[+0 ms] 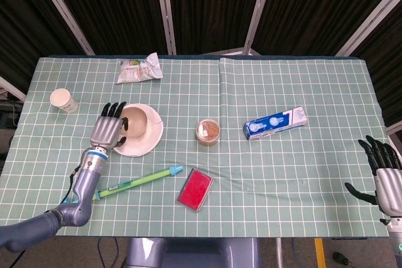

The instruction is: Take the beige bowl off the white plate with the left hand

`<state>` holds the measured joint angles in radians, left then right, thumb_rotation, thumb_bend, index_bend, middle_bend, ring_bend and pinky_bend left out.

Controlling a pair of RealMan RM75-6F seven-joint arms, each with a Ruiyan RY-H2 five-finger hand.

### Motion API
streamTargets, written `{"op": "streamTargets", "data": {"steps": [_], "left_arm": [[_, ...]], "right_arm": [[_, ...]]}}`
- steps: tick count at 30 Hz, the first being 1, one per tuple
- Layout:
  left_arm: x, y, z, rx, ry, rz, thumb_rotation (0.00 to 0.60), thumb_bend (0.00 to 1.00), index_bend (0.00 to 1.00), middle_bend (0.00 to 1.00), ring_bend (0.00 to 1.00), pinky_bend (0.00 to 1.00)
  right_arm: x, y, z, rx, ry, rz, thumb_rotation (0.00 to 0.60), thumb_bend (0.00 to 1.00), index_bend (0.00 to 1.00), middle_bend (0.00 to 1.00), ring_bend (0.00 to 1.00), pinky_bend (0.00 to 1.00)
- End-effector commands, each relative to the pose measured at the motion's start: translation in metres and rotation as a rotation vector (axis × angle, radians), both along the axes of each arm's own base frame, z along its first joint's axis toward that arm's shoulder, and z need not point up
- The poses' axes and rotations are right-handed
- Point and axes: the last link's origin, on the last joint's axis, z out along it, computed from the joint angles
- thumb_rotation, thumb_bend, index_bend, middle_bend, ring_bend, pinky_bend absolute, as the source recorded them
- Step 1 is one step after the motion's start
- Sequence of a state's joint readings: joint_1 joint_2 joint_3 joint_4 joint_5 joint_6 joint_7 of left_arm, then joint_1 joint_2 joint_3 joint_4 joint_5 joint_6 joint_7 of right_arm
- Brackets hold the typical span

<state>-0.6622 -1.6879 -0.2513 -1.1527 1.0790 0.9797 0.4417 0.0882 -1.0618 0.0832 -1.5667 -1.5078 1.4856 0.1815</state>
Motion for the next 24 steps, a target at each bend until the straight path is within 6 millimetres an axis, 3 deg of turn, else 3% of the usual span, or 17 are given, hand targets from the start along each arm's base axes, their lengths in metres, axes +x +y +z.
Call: {"op": "streamTargets", "data": {"steps": [1, 9, 14, 20, 24], "left_arm": [[0.001, 0.001, -0.005, -0.002, -0.002, 0.001, 0.600, 0.37, 0.60, 0.00, 0.00, 0.00], [-0.006, -0.002, -0.009, -0.006, 0.012, 0.013, 0.600, 0.46, 0.64, 0.00, 0.00, 0.00], [-0.008, -0.011, 0.009, 0.029, -0.023, -0.027, 0.600, 0.47, 0.64, 0.00, 0.00, 0.00], [-0.014, -0.035, 0.040, 0.061, -0.057, -0.098, 0.600, 0.47, 0.64, 0.00, 0.00, 0.00], [-0.032, -0.076, 0.062, 0.047, -0.040, -0.147, 0.600, 0.47, 0.64, 0.00, 0.00, 0.00]], "right_arm": [[0.000, 0.000, 0.000, 0.000, -0.002, 0.001, 0.600, 0.09, 0.07, 0.00, 0.00, 0.00], [0.002, 0.002, 0.000, 0.000, -0.010, 0.008, 0.600, 0.09, 0.07, 0.00, 0.00, 0.00], [0.001, 0.002, 0.001, -0.003, -0.007, 0.008, 0.600, 0.09, 0.07, 0.00, 0.00, 0.00], [0.002, 0.003, 0.001, -0.006, -0.005, 0.009, 0.600, 0.09, 0.07, 0.00, 0.00, 0.00], [0.004, 0.004, 0.001, -0.009, 0.000, 0.014, 0.600, 0.09, 0.07, 0.00, 0.00, 0.00]]}}
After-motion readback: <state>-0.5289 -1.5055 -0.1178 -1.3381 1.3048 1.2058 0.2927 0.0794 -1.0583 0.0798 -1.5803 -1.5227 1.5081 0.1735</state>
